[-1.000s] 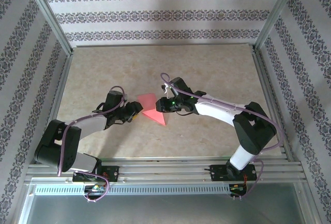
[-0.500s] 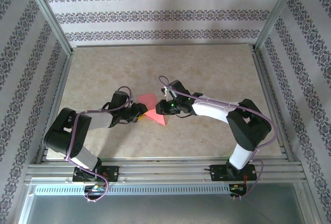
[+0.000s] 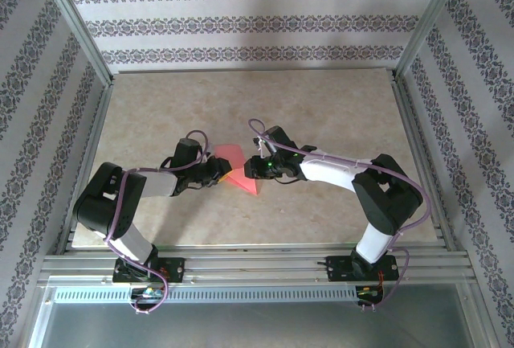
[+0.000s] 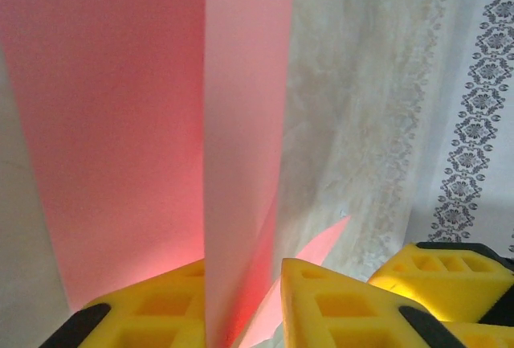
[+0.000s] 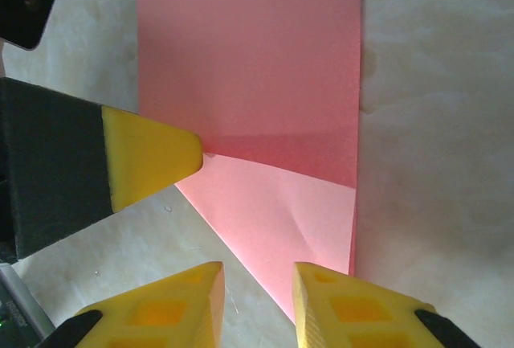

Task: Fold a paper plane with a square sheet of paper (pick it up from the middle)
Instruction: Fourth fold the wing at the center of the table.

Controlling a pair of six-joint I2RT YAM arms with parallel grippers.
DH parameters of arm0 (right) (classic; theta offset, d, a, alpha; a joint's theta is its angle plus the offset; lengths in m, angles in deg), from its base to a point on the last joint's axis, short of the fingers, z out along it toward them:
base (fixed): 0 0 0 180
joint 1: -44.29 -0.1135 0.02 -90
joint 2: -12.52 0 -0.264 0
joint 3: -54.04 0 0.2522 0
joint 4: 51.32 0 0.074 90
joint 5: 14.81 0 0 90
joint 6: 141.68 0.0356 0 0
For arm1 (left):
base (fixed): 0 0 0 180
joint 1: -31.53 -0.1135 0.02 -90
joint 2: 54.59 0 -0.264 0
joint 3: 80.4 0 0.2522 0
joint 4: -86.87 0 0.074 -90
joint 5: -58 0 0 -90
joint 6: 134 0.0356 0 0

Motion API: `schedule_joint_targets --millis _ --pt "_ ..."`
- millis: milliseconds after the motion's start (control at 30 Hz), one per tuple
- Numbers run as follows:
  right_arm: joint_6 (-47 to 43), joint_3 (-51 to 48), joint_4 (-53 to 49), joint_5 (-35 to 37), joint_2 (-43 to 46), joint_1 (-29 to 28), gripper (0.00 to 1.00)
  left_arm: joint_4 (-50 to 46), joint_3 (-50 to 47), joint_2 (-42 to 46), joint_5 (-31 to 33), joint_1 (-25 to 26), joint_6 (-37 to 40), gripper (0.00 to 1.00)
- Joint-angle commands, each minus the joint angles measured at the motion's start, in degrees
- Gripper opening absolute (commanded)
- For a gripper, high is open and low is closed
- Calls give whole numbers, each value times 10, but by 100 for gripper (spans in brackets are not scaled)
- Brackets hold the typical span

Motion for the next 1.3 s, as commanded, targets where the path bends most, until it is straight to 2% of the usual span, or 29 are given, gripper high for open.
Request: schedule_joint_targets --millis 0,133,267,467,633,833,1033,1267 --pt "-14 -5 12 15 0 7 30 30 13 -11 -14 5 19 22" --pt "-31 5 11 22 -15 4 30 28 16 -10 -12 5 20 16" --pt "-50 2 24 45 -7 10 36 11 26 -11 -4 7 15 12" --pt "-92 -49 79 112 58 45 54 -28 62 -3 46 35 -6 10" --pt "-183 -104 110 187 113 56 64 -59 99 -6 102 71 -35 9" --pt "-251 -168 156 205 164 51 66 -63 153 -41 86 105 -35 10" --pt "-230 -200 149 216 205 51 66 -86 188 -43 54 117 -9 10" --pt "-188 -194 96 214 217 39 64 -153 212 -65 65 125 23 10"
